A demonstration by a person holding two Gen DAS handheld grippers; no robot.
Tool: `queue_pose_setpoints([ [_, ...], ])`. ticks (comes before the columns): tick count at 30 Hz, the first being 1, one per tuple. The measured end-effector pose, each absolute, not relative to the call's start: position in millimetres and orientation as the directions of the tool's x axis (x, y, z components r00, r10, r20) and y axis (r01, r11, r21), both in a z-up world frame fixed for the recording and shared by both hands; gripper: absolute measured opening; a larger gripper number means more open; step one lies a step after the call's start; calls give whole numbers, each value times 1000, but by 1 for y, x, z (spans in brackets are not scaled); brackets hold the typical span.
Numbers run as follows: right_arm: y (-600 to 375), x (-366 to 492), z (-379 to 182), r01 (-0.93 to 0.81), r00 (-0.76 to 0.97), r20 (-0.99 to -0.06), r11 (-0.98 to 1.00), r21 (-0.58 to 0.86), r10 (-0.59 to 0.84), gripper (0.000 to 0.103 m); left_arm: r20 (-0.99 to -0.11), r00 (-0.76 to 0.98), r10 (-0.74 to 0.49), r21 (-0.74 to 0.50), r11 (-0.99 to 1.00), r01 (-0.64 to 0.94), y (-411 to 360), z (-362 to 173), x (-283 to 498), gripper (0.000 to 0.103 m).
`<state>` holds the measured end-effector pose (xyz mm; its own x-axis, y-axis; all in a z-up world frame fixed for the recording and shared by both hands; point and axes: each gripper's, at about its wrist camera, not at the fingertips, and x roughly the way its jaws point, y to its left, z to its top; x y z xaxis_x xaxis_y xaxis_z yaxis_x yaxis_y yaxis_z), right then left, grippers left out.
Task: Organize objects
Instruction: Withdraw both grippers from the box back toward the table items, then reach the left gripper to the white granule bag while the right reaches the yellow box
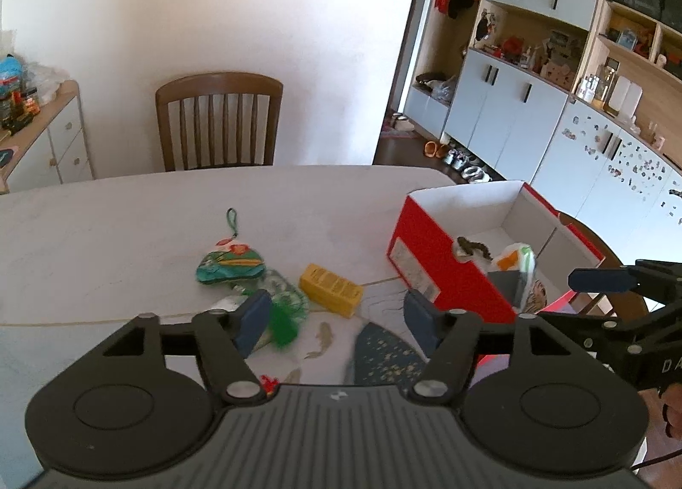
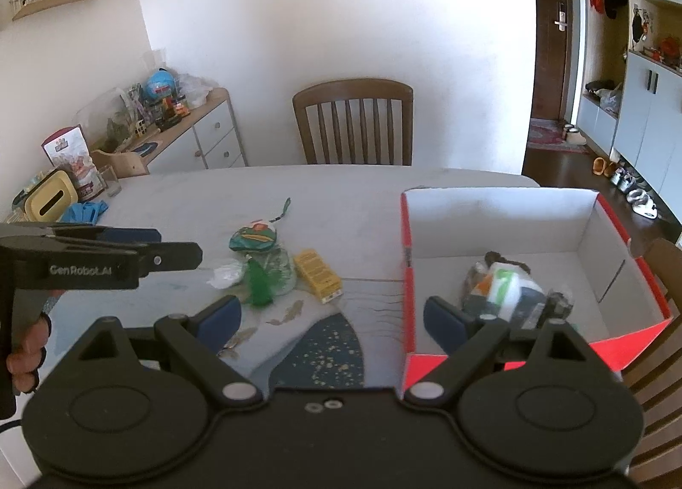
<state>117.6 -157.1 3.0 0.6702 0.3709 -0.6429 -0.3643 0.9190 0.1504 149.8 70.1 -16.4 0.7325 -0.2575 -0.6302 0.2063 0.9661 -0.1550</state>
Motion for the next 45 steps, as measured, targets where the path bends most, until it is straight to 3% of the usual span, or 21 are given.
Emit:
queue_pose_setpoints([
  [12,-127,117,-4,-340,672,-654,929,146,349,92,-623,739,-258,-165,966,199,106,-26,149,103],
  [20,-116,130,-13,-328,660,-672,933,145,336,92,-592,751,-293,-188,956,225,121,-39,147,103],
  [29,-99,164,-31,-336,633,-701,932,134,329,92,-640,693,-332,-212,943,256,134,-76,166,103],
  [45,-72,227,-80,-357,577,-766,931,77,285,92,-697,677,-235,-115,969,219,155,-133,235,103],
])
